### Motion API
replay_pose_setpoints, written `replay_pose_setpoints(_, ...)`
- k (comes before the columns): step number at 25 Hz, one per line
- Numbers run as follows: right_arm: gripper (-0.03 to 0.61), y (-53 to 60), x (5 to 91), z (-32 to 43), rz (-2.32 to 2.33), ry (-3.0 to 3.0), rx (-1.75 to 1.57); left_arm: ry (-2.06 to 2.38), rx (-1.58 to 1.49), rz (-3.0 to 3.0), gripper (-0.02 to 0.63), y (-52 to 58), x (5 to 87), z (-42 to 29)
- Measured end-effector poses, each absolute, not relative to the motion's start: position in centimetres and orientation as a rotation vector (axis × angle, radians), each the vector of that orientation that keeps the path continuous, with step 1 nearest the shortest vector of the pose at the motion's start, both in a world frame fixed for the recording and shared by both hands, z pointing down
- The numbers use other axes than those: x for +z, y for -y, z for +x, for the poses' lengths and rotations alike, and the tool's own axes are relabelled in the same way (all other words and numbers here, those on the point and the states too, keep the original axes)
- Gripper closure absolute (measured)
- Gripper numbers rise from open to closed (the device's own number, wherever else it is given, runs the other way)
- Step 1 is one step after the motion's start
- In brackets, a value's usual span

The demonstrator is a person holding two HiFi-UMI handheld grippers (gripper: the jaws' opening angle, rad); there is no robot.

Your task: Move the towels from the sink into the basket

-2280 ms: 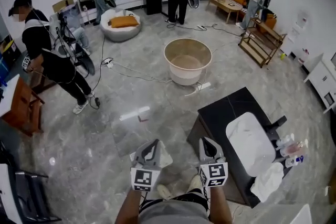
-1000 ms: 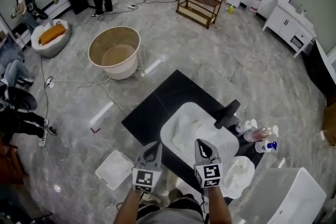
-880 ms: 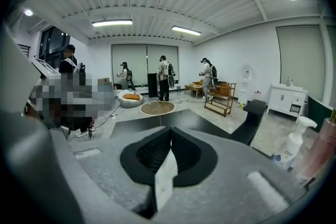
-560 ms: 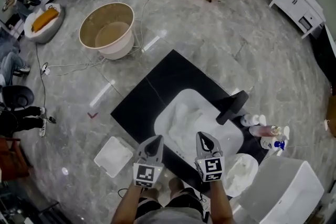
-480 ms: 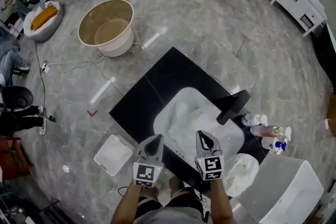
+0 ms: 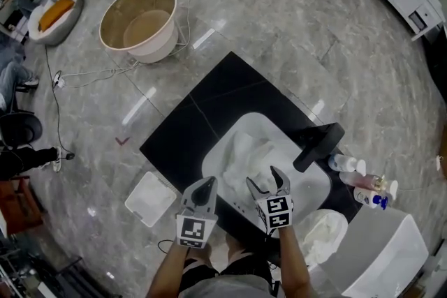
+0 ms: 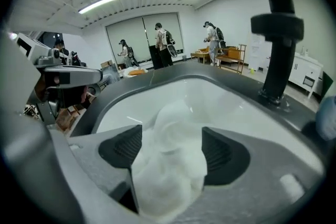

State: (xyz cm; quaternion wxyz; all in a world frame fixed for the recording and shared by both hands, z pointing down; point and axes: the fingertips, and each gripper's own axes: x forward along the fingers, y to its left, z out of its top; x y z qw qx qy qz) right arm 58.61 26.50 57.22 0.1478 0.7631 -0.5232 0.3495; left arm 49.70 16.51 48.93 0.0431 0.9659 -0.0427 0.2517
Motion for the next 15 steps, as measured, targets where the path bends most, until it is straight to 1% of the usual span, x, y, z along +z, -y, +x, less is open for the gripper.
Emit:
replay_pose_setpoints(3, 0.195, -26.3, 59.0, 59.2, 2.187, 1.481, 1.026, 0.14, 0.784, 2.944, 0.604, -16.1, 49.6, 49.9)
replay_pose_setpoints(5, 0.16, -26.3, 60.2, 59.3, 2.168, 1.472, 1.049, 0.145, 0.796, 2.935, 0.604, -16.0, 50.2, 50.0)
replay_pose_setpoints(9, 0.114, -26.2, 62.8, 59.1, 2.12, 1.474, 1.109, 0.143, 0.816, 2.919, 0.604, -16.1, 51.1, 50.0)
replay_pose_setpoints(15, 0.069, -26.4, 67.1, 58.3, 2.03, 1.458, 1.199, 0.154, 0.832, 2.908, 0.604, -15.7, 51.7, 50.2)
